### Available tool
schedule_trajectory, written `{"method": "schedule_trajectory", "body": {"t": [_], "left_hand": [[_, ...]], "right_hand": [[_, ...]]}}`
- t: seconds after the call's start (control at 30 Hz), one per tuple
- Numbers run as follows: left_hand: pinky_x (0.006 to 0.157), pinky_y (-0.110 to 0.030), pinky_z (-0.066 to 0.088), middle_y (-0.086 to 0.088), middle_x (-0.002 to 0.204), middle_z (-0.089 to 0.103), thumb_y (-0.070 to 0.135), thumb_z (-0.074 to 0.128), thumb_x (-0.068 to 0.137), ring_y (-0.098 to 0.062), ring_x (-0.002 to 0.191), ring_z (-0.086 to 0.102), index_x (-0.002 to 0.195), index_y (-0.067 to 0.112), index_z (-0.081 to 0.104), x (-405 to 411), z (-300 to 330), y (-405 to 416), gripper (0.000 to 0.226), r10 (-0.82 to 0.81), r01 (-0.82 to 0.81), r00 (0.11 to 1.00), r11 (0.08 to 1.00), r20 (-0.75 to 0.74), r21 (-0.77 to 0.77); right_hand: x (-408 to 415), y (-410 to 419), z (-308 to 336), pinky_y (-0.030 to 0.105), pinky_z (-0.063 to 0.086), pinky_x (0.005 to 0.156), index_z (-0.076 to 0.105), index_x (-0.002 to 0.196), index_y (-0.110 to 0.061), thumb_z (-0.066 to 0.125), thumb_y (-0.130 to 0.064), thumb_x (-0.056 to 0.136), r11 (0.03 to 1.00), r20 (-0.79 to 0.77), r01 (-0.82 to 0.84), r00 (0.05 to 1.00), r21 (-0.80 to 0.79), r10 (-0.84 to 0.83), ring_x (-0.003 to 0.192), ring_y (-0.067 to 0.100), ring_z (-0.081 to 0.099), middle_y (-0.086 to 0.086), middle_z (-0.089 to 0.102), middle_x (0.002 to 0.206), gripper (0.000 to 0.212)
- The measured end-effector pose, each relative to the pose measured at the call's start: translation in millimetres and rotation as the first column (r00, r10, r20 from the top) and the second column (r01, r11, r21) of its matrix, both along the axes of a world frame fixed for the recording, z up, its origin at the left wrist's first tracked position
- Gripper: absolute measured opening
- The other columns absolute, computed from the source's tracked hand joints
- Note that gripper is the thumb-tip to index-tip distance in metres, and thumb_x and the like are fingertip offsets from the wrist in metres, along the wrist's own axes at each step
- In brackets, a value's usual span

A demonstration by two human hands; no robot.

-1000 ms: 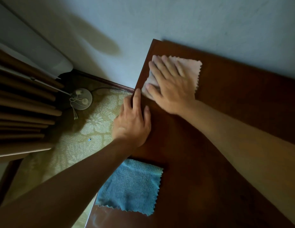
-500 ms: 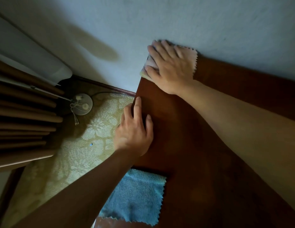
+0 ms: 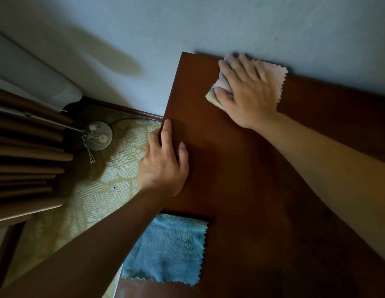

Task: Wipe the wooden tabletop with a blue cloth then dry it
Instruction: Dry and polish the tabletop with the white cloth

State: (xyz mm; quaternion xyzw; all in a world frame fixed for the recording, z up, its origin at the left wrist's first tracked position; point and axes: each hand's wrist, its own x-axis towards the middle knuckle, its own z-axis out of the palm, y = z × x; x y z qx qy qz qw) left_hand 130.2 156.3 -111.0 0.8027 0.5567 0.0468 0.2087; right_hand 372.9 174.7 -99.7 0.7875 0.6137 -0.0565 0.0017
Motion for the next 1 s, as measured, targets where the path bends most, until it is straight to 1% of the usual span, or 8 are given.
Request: {"method": "schedule_trajectory", "body": {"t": [0.17, 0.3, 0.37, 0.47, 0.57, 0.7, 0.9, 1.0], "left_hand": [[0.08, -0.05, 0.052, -0.012, 0.139, 0.041, 0.052, 0.028, 0.097, -0.04, 0.115, 0.057, 0.153, 0.021, 0.023, 1, 1, -1, 0.064, -0.006, 0.006, 1.0, 1.0, 0.005, 0.006], [0.083, -0.051, 0.052, -0.013, 0.14, 0.041, 0.053, 0.027, 0.096, -0.041, 0.116, 0.057, 0.152, 0.021, 0.023, 1, 1, 1, 0.065, 0.003, -0.003, 1.0, 1.0, -0.005, 0.012], [0.083, -0.051, 0.051, -0.014, 0.139, 0.041, 0.052, 0.028, 0.097, -0.041, 0.115, 0.057, 0.153, 0.02, 0.024, 1, 1, 1, 0.064, 0.003, -0.003, 1.0, 1.0, -0.008, 0.018], [0.084, -0.051, 0.05, -0.015, 0.14, 0.041, 0.05, 0.031, 0.097, -0.041, 0.115, 0.056, 0.153, 0.019, 0.024, 0, 1, 2, 0.064, 0.003, -0.003, 1.0, 1.0, -0.007, 0.012], [0.084, -0.051, 0.049, -0.016, 0.141, 0.041, 0.049, 0.033, 0.098, -0.042, 0.116, 0.056, 0.154, 0.02, 0.023, 0, 2, 1, 0.063, 0.011, -0.011, 1.0, 1.0, -0.004, 0.007], [0.087, -0.051, 0.048, -0.016, 0.143, 0.04, 0.047, 0.035, 0.1, -0.042, 0.119, 0.054, 0.155, 0.021, 0.022, 1, 3, 0, 0.063, 0.009, -0.009, 1.0, 1.0, -0.008, 0.007], [0.089, -0.053, 0.048, -0.018, 0.143, 0.04, 0.045, 0.036, 0.101, -0.043, 0.12, 0.053, 0.155, 0.019, 0.022, 2, 4, -1, 0.062, 0.006, -0.006, 1.0, 1.0, -0.007, 0.014], [0.091, -0.053, 0.047, -0.019, 0.145, 0.039, 0.044, 0.036, 0.102, -0.042, 0.123, 0.052, 0.155, 0.018, 0.022, 2, 4, -1, 0.061, -0.001, 0.001, 1.0, 1.0, 0.0, 0.017]], "right_hand": [[-31, -42, 0, 0.048, 0.009, 0.129, 0.024, 0.163, -0.018, 0.015, -0.056, 0.102, 0.999, -0.007, -0.025, 1.0, 0.048, 0.026, 0.159, 0.024, 0.011, 0.002, 0.017, 0.171, 0.073], [-66, -109, -6, 0.051, 0.013, 0.128, 0.02, 0.163, -0.02, 0.016, -0.056, 0.105, 0.976, 0.004, -0.219, 0.976, 0.007, 0.219, 0.16, 0.021, 0.006, 0.001, 0.013, 0.172, 0.069], [-53, -109, -7, 0.051, 0.015, 0.127, 0.025, 0.162, -0.02, 0.019, -0.057, 0.105, 0.948, -0.006, -0.318, 0.948, 0.013, 0.318, 0.159, 0.022, 0.01, 0.001, 0.017, 0.171, 0.068], [-16, -74, -3, 0.049, 0.017, 0.127, 0.037, 0.158, -0.018, 0.025, -0.055, 0.105, 0.971, 0.001, -0.223, 0.975, 0.08, 0.224, 0.156, 0.025, 0.023, 0.004, 0.03, 0.167, 0.066], [14, -45, 0, 0.045, 0.008, 0.129, 0.03, 0.161, -0.018, 0.021, -0.055, 0.104, 0.998, 0.038, -0.062, 0.997, 0.025, 0.061, 0.158, 0.024, 0.017, 0.002, 0.023, 0.17, 0.069], [-2, -54, 0, 0.045, 0.006, 0.129, 0.024, 0.162, -0.018, 0.015, -0.057, 0.101, 0.999, 0.005, 0.036, 0.999, 0.025, -0.036, 0.159, 0.024, 0.012, 0.002, 0.018, 0.171, 0.074], [-71, -152, -6, 0.049, 0.012, 0.128, 0.025, 0.162, -0.018, 0.023, -0.058, 0.104, 0.991, -0.01, -0.131, 0.991, -0.006, 0.131, 0.159, 0.023, 0.009, 0.003, 0.016, 0.171, 0.071], [-54, -136, -5, 0.049, 0.011, 0.128, 0.026, 0.161, -0.02, 0.018, -0.062, 0.102, 0.979, -0.029, -0.2, 0.98, -0.026, 0.199, 0.159, 0.023, 0.011, 0.002, 0.018, 0.171, 0.073]]}}
